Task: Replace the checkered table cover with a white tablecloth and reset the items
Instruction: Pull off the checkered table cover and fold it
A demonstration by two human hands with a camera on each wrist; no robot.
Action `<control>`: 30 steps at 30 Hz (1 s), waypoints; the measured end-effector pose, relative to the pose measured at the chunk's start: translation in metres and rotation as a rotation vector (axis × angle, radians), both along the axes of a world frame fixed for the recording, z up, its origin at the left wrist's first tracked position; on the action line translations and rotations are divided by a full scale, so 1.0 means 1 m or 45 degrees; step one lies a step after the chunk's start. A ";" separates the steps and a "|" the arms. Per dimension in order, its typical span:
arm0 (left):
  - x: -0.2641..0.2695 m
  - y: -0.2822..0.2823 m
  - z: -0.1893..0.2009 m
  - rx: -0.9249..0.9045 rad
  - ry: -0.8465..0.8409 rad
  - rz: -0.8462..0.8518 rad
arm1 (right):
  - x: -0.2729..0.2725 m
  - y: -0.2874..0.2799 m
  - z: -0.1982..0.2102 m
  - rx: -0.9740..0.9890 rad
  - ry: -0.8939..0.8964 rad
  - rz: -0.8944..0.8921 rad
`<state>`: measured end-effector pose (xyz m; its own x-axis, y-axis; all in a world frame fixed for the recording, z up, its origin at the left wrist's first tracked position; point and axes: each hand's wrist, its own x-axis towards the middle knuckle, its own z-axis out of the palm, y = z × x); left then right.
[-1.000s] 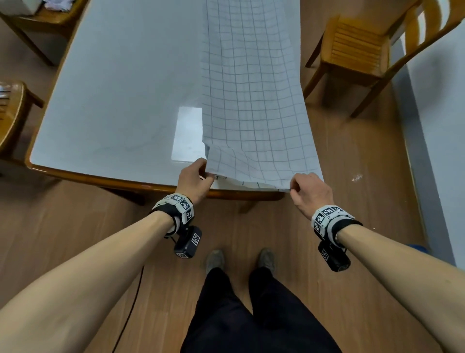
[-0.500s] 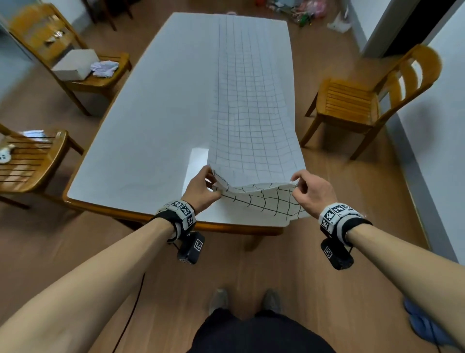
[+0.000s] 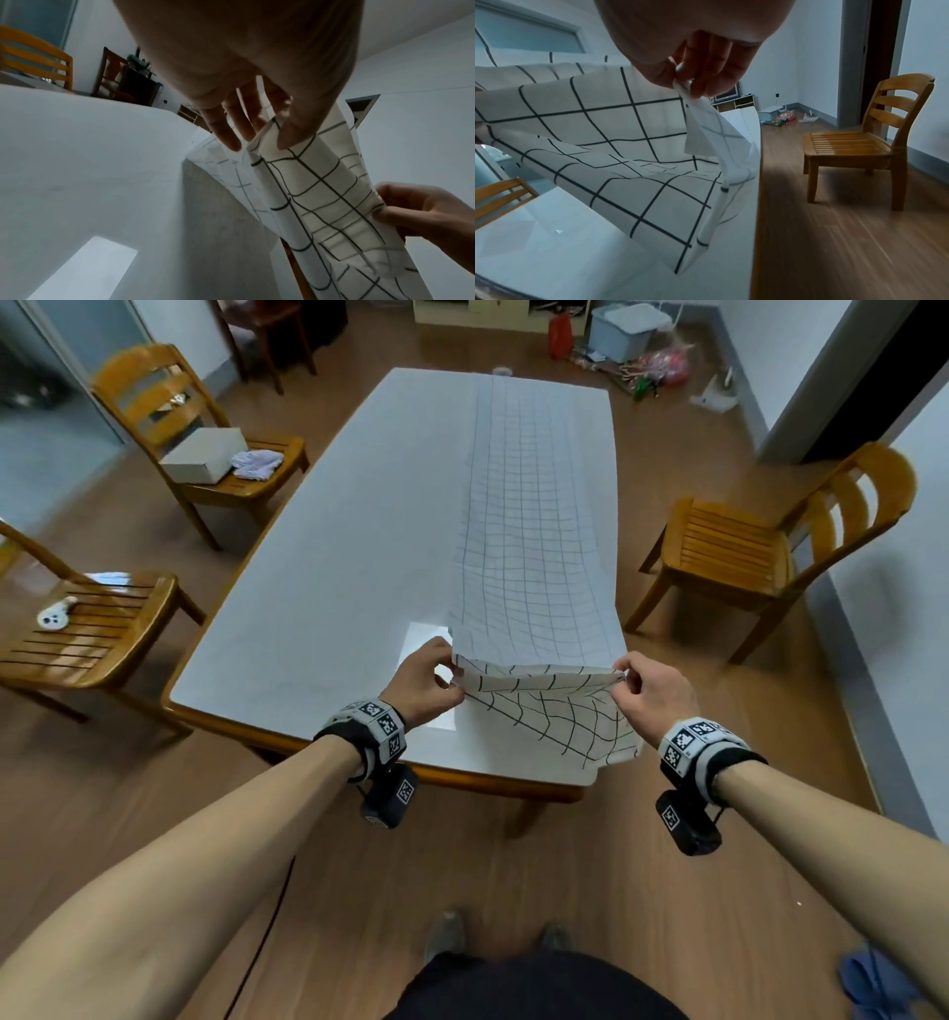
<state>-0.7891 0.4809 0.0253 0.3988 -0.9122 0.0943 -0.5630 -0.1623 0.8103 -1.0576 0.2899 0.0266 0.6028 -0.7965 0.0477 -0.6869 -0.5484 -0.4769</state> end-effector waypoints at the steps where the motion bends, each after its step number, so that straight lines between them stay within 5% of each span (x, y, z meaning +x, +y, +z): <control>1: 0.003 -0.001 0.007 -0.012 -0.036 -0.028 | 0.004 -0.002 0.004 -0.006 -0.013 -0.013; 5: 0.017 0.000 0.037 -0.001 -0.407 -0.278 | 0.014 -0.010 0.021 -0.016 -0.036 -0.029; 9: 0.023 0.002 0.059 -0.018 -0.361 -0.327 | 0.020 -0.014 0.033 -0.055 -0.060 0.001; 13: 0.022 0.004 0.068 -0.132 -0.274 -0.091 | 0.017 -0.017 0.042 -0.124 -0.016 0.031; 18: 0.021 0.004 0.071 -0.356 -0.412 0.283 | 0.009 -0.016 0.047 -0.292 0.084 0.087; 25: 0.020 0.012 0.056 0.006 -0.436 0.534 | 0.006 0.012 0.049 -0.284 0.080 0.144; 30: 0.015 0.028 0.032 0.158 -0.151 0.625 | 0.008 0.027 0.040 -0.198 0.044 0.080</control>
<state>-0.7742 0.5088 0.0574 0.7755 -0.6277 0.0681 -0.4835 -0.5211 0.7033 -1.0498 0.3169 0.0665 0.6546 -0.7417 0.1460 -0.6632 -0.6562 -0.3599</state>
